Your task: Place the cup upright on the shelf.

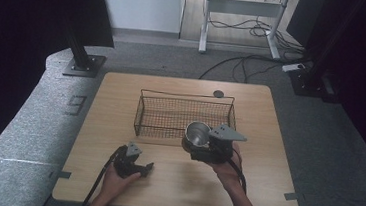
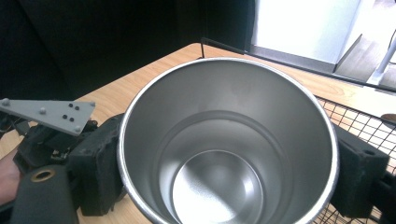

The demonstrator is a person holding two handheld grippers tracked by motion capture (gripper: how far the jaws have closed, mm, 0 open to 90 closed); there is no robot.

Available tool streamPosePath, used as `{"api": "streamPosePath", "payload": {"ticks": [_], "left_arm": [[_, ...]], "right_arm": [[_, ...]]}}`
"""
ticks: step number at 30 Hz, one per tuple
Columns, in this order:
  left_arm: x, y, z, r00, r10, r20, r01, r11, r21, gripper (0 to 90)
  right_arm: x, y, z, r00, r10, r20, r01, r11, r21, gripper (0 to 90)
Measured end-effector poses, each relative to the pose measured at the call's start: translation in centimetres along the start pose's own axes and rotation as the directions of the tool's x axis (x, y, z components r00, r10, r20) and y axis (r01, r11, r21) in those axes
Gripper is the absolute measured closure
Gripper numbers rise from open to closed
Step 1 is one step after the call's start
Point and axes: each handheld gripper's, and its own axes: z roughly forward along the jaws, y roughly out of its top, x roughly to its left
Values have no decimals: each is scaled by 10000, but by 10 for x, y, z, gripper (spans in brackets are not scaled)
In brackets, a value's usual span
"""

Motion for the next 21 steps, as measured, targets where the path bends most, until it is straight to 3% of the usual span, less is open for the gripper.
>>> {"api": "streamPosePath", "payload": {"ticks": [21], "left_arm": [[0,0,0,10000,9,-7,-9,10000,-3,139]], "right_arm": [[-9,8,14,9995,307,69,-308,9995,74,144]]}}
